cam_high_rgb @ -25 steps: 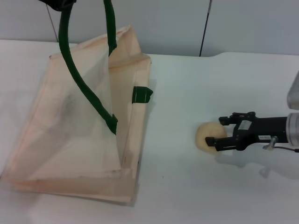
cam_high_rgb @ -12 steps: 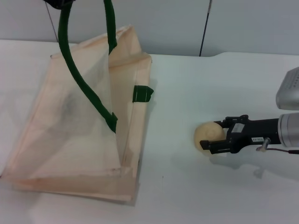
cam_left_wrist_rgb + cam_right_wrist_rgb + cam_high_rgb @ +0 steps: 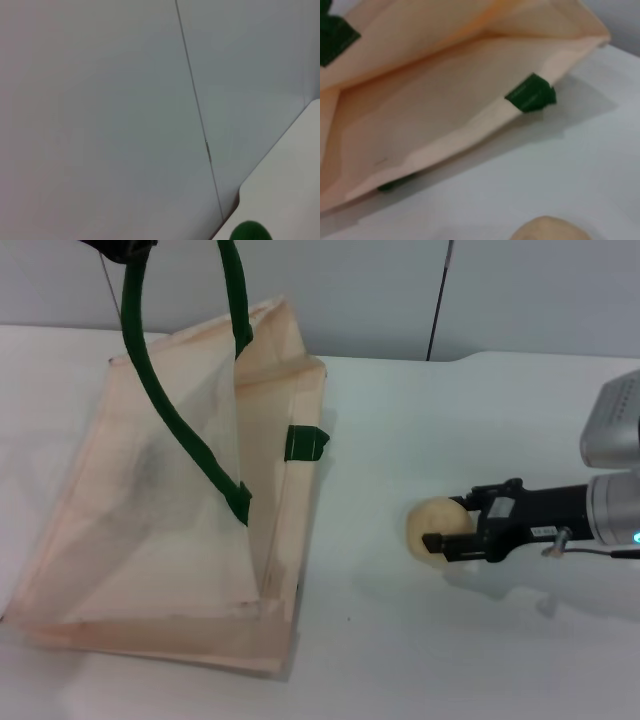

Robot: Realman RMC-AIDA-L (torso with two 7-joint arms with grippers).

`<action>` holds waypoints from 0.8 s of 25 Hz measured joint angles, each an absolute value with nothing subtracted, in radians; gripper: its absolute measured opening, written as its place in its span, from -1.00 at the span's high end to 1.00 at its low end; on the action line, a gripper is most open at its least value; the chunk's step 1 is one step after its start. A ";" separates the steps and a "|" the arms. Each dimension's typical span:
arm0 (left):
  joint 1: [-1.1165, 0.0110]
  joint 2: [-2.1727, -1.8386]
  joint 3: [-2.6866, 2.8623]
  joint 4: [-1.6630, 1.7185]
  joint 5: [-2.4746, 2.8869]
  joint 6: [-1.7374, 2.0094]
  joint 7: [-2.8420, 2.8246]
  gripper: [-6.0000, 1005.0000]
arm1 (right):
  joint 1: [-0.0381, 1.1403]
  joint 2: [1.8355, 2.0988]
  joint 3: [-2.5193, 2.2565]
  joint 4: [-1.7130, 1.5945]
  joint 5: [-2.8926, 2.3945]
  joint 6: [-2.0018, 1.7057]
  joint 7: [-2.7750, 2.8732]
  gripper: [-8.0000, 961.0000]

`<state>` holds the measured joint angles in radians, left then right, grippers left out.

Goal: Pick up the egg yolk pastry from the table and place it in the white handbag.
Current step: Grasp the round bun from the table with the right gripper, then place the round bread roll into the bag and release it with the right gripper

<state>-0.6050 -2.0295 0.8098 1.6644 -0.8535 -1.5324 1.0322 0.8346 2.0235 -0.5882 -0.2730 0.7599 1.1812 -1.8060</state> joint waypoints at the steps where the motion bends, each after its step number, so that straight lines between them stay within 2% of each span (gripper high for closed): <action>1: -0.606 -2.029 0.810 1.664 -0.851 -1.532 1.032 0.75 | 0.842 2.024 -0.588 -0.273 0.760 1.182 -1.807 -0.46; 11: -0.609 -2.029 0.810 1.664 -0.842 -1.532 1.033 0.75 | 0.865 2.028 -0.582 -0.274 0.779 1.177 -1.817 -0.37; 20: -0.612 -2.029 0.814 1.664 -0.844 -1.529 1.038 0.75 | 0.939 2.029 -0.588 -0.288 0.914 1.322 -1.897 -0.27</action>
<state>-0.6119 -2.0294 0.8138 1.6641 -0.8444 -1.5291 1.0376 0.9390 2.0295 -0.5879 -0.2883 0.9135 1.3221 -1.8972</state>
